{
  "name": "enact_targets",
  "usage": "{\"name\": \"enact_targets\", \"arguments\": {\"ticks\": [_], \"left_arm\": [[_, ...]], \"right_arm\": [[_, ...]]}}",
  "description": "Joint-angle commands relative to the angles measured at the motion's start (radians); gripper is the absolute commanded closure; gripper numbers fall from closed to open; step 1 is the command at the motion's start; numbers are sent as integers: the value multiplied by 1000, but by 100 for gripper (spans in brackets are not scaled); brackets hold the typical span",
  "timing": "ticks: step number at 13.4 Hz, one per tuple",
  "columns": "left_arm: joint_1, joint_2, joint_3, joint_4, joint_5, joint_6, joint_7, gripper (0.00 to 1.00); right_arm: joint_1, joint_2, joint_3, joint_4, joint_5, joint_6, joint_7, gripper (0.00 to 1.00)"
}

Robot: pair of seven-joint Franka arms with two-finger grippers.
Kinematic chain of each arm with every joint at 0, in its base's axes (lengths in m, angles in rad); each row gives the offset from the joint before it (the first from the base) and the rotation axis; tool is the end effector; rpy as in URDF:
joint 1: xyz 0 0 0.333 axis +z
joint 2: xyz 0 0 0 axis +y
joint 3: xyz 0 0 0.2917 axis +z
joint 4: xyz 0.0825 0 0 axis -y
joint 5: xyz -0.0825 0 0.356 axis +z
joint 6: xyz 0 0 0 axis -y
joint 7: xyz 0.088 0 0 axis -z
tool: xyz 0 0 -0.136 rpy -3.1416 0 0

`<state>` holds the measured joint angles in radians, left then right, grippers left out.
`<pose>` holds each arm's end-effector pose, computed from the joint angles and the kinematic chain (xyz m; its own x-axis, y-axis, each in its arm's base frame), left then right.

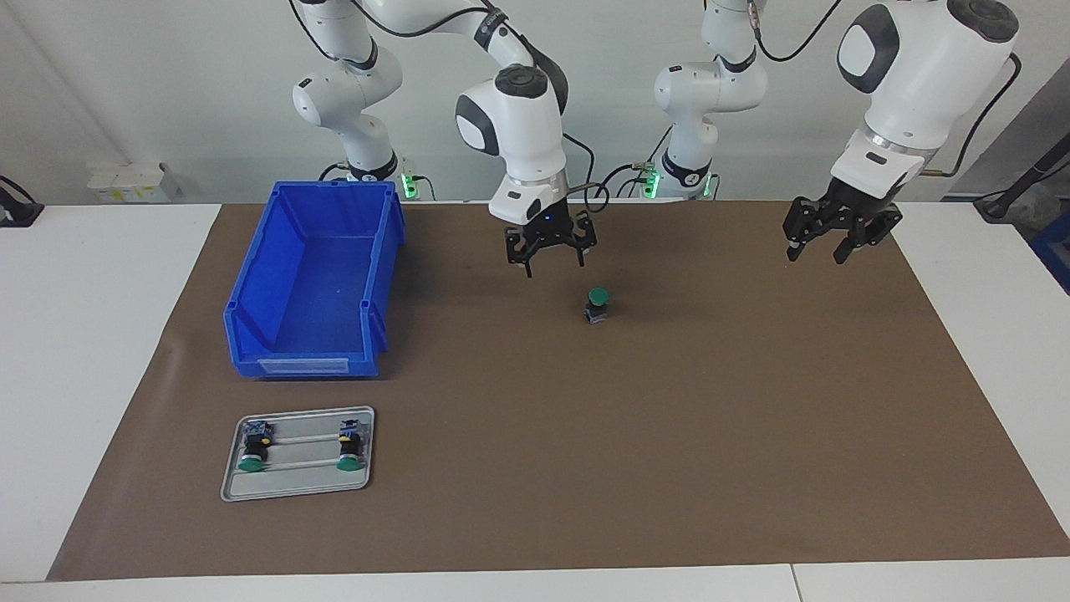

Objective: Place and press button with both arms
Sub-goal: 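Grasp the component with the right gripper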

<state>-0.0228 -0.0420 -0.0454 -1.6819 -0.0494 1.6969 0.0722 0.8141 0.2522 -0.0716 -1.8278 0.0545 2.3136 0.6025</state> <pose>0.5250 -0.0424 0.5550 0.9892 -0.1337 0.0601 -0.1363 -0.9897 0.0431 0.4544 0.4231 0.3818 0.9800 0.0966 0.1742 0.1243 -0.9799 -0.1559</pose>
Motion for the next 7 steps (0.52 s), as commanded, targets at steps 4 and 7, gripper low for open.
{"name": "enact_targets", "arguments": {"ticks": [4, 7], "left_arm": [[9, 31, 7, 103, 39, -164, -9, 0], [30, 46, 10, 103, 40, -189, -28, 0]], "right_arm": [[53, 199, 0, 70, -111, 160, 1, 0], [51, 205, 0, 47, -119, 168, -18, 0]]}}
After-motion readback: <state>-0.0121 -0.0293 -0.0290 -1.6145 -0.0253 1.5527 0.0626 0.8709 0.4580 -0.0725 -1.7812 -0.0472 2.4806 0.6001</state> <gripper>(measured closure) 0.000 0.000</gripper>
